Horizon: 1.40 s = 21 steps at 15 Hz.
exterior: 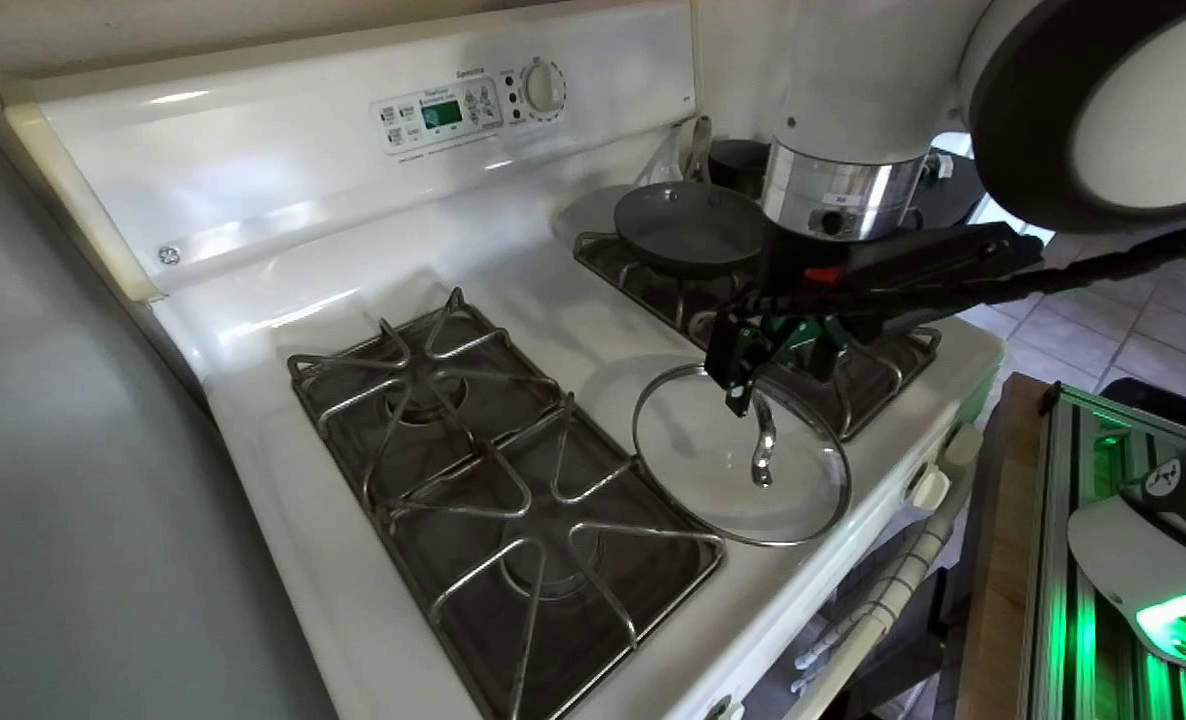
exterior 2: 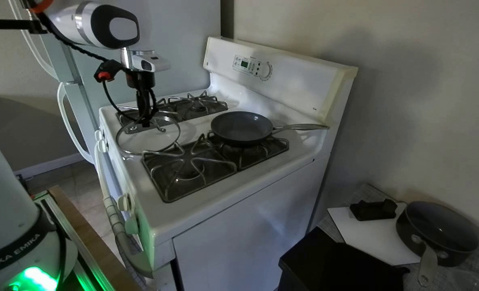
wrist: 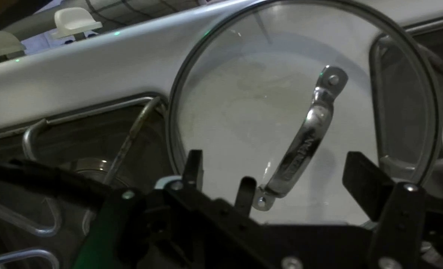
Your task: Lift the lid and use it to cover the pan
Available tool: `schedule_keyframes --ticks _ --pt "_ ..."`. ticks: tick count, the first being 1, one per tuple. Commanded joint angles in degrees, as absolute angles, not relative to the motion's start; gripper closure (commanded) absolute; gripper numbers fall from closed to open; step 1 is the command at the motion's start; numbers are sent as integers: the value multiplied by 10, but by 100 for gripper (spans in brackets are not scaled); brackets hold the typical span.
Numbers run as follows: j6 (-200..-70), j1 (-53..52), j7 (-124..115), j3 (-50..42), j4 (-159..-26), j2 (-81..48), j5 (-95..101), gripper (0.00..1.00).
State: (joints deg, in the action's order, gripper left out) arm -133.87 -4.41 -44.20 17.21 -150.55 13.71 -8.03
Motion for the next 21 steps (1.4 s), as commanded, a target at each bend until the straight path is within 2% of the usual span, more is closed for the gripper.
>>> schedule_keyframes --ticks 1,2,3,4,10,14,15,16,17,18,20,21 --pt "-1357 -60 -470 164 -1481 93 -86 17" --pt "-1358 -63 -471 163 -1477 87 -88 15" --pt "-1359 -64 -474 163 -1473 80 -87 23" --pt "-1359 -66 -477 162 -1469 75 -87 16" --pt "-1368 -75 -483 154 -1454 48 -86 23" --pt "-1367 -80 -484 148 -1448 40 -88 40" --pt "-1367 -81 -486 147 -1448 40 -89 50" --pt "-1367 -81 -486 145 -1448 39 -89 50" --pt "-1366 -82 -486 144 -1448 39 -90 54" --pt "-1366 -81 -487 143 -1448 39 -89 65" --pt "-1366 -81 -488 140 -1448 41 -89 69" --pt "-1367 -81 -488 139 -1449 42 -89 77"
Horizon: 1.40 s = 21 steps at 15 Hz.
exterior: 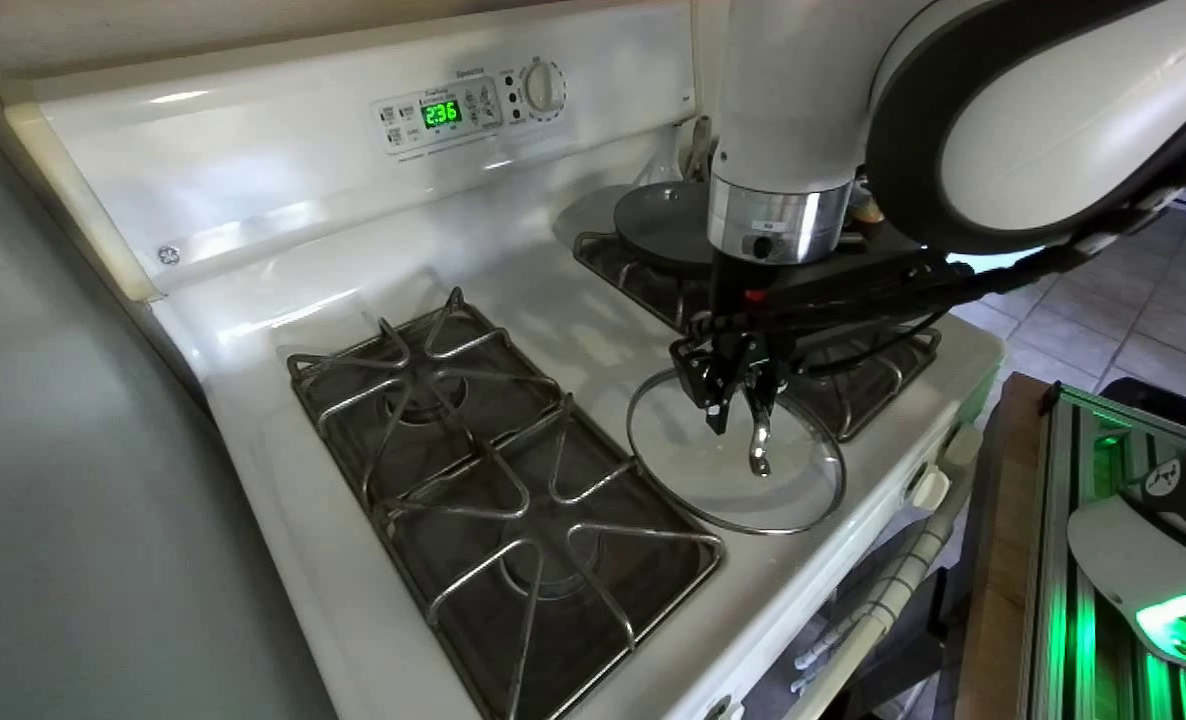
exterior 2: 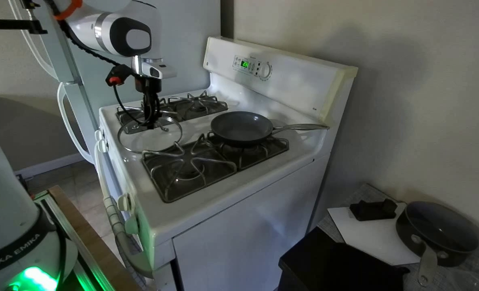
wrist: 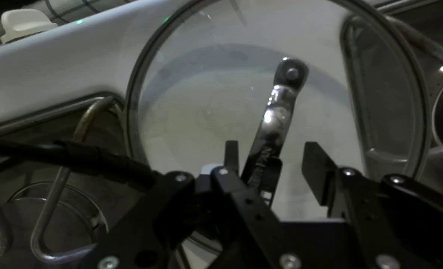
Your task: Lift the lid and use it to cover the pan
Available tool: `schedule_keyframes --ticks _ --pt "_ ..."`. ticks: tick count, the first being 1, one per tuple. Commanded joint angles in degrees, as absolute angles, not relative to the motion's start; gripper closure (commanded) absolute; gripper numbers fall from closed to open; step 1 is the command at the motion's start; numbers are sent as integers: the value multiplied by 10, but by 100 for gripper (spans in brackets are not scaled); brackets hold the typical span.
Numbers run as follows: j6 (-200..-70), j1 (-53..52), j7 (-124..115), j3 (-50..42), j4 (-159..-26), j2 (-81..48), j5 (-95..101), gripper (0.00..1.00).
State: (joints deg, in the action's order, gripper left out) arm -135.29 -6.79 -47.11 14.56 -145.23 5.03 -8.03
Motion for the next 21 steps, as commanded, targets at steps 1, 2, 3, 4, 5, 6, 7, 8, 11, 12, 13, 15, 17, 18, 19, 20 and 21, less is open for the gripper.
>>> schedule_keyframes --ticks 1,2,3,4,5,6,7,8,11,12,13,15,17,18,19,20,21 --pt "-1366 -81 -488 137 -1449 43 -90 87" --pt "-1367 -81 -488 137 -1449 44 -89 93" --pt "-1368 -82 -489 137 -1449 43 -90 100" --pt "-1367 -82 -489 137 -1448 42 -90 100" --pt "-1367 -83 -489 137 -1447 41 -90 100" --pt "-1366 -83 -490 136 -1448 42 -90 99" --pt "-1366 -84 -490 136 -1447 41 -91 100" --pt "-1366 -83 -491 136 -1447 41 -91 100" --pt "-1364 -83 -493 135 -1444 42 -90 100" --pt "-1361 -83 -491 135 -1444 43 -91 100" --pt "-1360 -83 -491 134 -1443 47 -91 100" --pt "-1348 -82 -485 132 -1439 59 -95 100" --pt "-1334 -81 -480 130 -1430 65 -93 100" --pt "-1335 -79 -482 128 -1426 66 -90 100" --pt "-1336 -78 -484 127 -1423 65 -87 100" --pt "-1337 -78 -486 126 -1420 65 -85 100" --pt "-1334 -77 -486 124 -1416 66 -84 100"
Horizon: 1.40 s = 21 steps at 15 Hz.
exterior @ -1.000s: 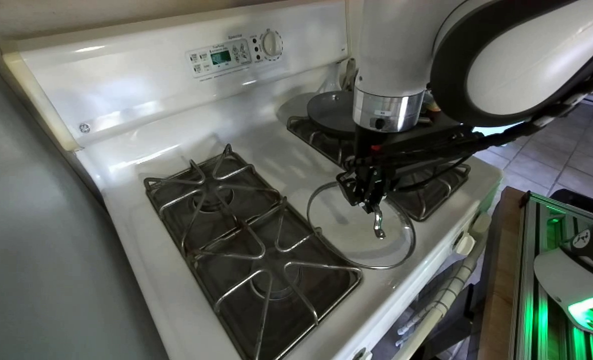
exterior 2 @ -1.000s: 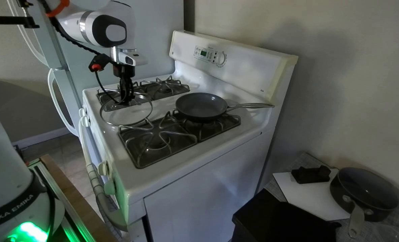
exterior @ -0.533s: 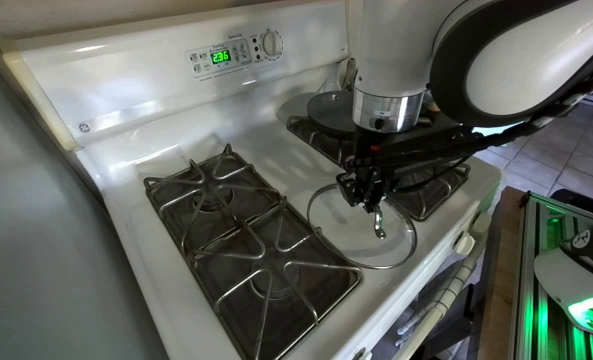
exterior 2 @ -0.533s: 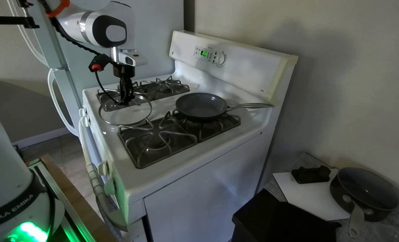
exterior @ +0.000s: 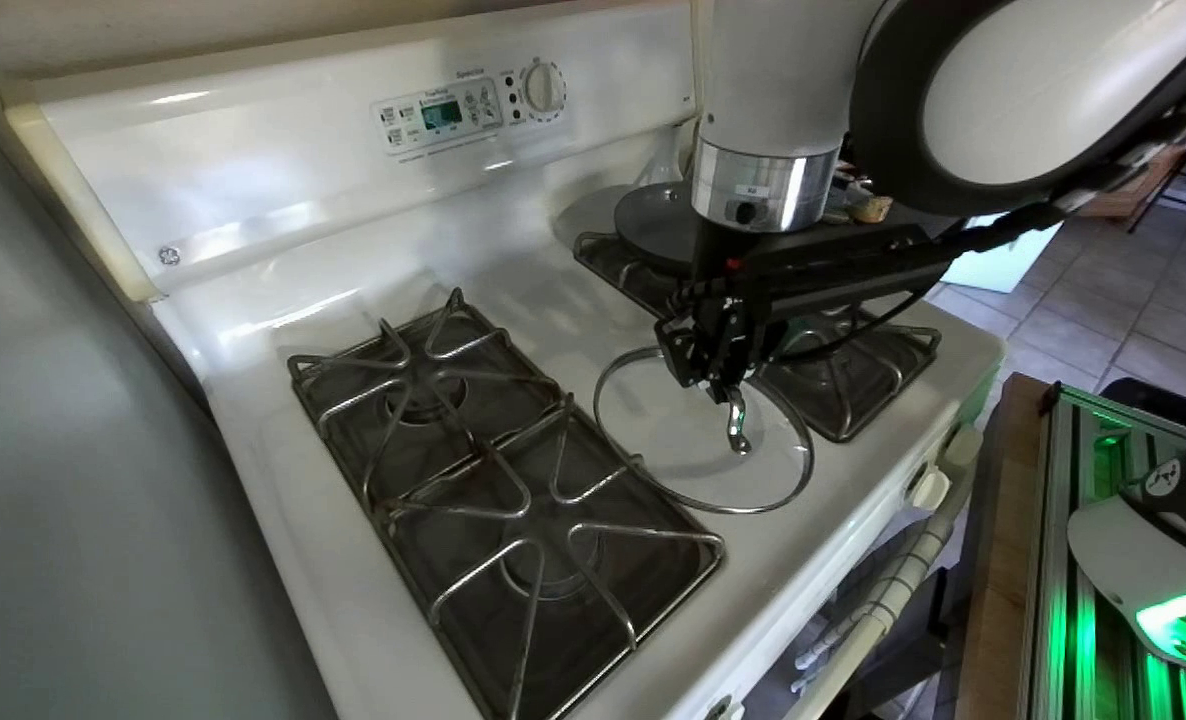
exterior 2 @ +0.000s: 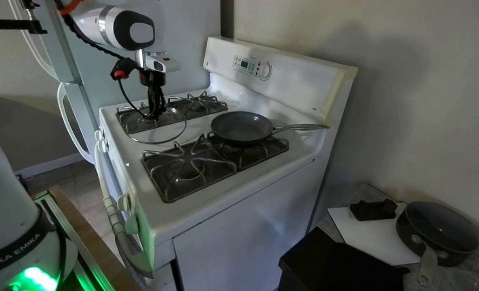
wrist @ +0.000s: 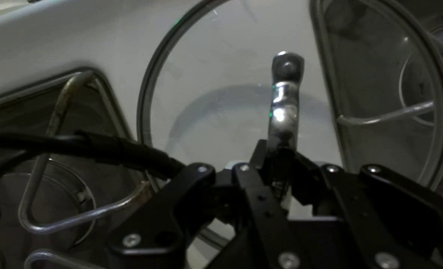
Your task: Lift the lid and use it to cover the pan
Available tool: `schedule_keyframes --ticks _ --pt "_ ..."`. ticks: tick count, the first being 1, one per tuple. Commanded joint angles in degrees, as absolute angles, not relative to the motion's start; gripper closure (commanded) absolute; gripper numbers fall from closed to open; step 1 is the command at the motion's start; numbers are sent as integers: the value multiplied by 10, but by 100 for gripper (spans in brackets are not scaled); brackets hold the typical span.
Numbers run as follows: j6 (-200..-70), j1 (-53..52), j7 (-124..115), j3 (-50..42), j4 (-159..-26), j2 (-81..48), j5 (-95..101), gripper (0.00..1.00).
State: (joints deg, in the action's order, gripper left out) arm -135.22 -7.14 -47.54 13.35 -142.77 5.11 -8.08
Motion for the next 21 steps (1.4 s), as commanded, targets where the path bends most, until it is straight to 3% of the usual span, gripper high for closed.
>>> schedule_keyframes --ticks 1,12,17,21 --pt "-1330 -76 -486 122 -1412 68 -83 100" --pt "-1160 -45 -522 102 -1293 126 -41 100" --pt "-1158 -18 -542 89 -1217 85 5 100" --pt "-1171 -26 -517 83 -1251 99 -12 99"
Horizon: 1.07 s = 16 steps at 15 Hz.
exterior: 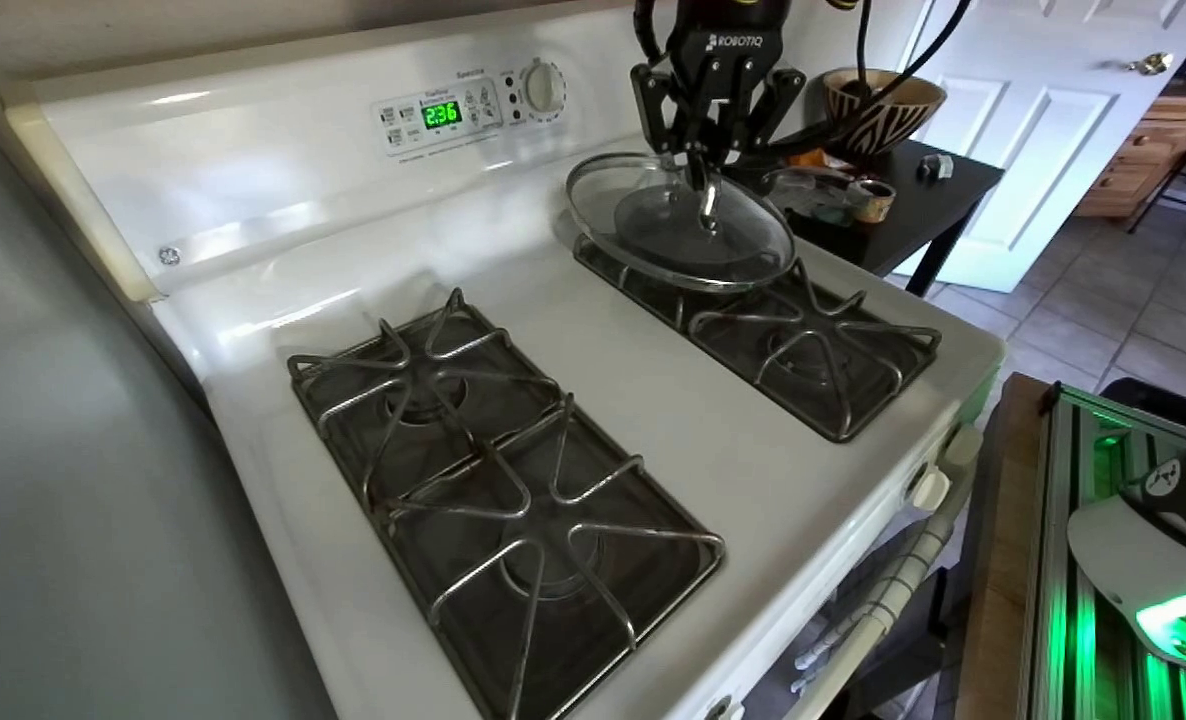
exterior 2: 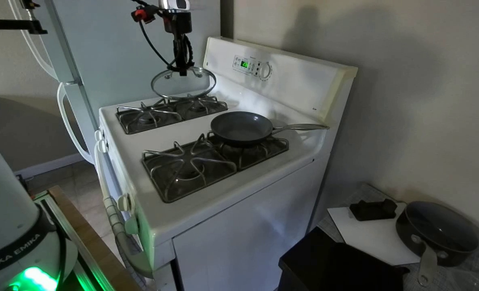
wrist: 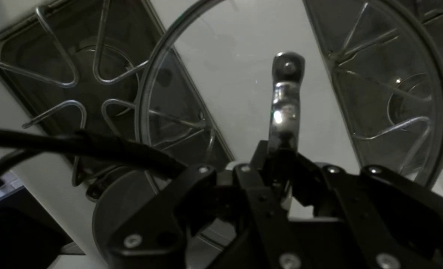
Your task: Lift the lid and use it to cover the pan
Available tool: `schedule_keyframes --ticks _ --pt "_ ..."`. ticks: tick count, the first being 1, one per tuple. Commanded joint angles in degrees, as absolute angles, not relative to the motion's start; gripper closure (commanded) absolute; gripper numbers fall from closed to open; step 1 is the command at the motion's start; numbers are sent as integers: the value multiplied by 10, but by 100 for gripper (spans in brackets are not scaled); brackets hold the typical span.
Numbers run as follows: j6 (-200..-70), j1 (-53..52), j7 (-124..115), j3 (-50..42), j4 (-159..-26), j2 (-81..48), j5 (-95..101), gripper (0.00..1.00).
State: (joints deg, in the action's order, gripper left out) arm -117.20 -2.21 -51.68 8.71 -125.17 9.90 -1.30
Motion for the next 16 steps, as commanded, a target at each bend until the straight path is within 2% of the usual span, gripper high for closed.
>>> schedule_keyframes --ticks 1,7,16 --pt "-1171 -27 -517 84 -1252 99 -12 99" --pt "-1169 -14 -570 80 -1197 34 21 100" --pt "-1150 -12 -603 16 -1087 -77 37 100"
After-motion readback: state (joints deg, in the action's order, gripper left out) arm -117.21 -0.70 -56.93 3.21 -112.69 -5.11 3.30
